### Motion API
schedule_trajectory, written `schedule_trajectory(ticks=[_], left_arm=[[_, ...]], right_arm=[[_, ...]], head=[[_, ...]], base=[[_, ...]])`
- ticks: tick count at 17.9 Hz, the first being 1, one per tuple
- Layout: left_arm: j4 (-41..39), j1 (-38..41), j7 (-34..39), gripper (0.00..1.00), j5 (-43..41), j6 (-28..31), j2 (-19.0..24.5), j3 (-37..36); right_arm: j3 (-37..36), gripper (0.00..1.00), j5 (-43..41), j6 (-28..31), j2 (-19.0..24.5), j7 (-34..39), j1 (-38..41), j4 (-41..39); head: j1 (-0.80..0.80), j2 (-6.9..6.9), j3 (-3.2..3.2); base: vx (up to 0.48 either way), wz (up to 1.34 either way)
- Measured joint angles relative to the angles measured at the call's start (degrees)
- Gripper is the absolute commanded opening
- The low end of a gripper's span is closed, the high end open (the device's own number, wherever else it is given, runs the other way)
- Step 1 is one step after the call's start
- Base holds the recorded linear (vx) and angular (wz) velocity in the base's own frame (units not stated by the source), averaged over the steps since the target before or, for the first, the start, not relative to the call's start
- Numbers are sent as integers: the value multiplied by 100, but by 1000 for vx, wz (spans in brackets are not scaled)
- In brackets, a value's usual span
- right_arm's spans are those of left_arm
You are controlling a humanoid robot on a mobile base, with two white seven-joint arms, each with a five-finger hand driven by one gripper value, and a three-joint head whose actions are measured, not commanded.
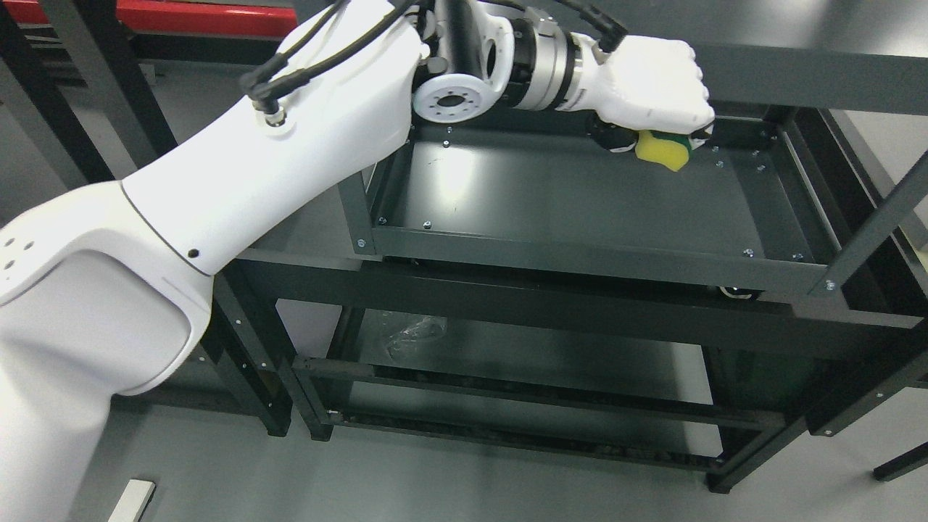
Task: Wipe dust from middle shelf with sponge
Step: 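Wipe the sponge along the shelf again toward the left arm's side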
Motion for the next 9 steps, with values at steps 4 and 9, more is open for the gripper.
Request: schedule_trajectory(ticks=[4,9], left_arm=[[-207,388,-259,2,-55,-418,549,624],[-613,1002,-591,2,-39,-832,1356,1534]], right_arm=[[0,100,0,0,0,-16,0,0],[0,100,0,0,0,-23,0,0]], head=[[0,0,0],[0,0,0]], base=[[0,0],[0,0]])
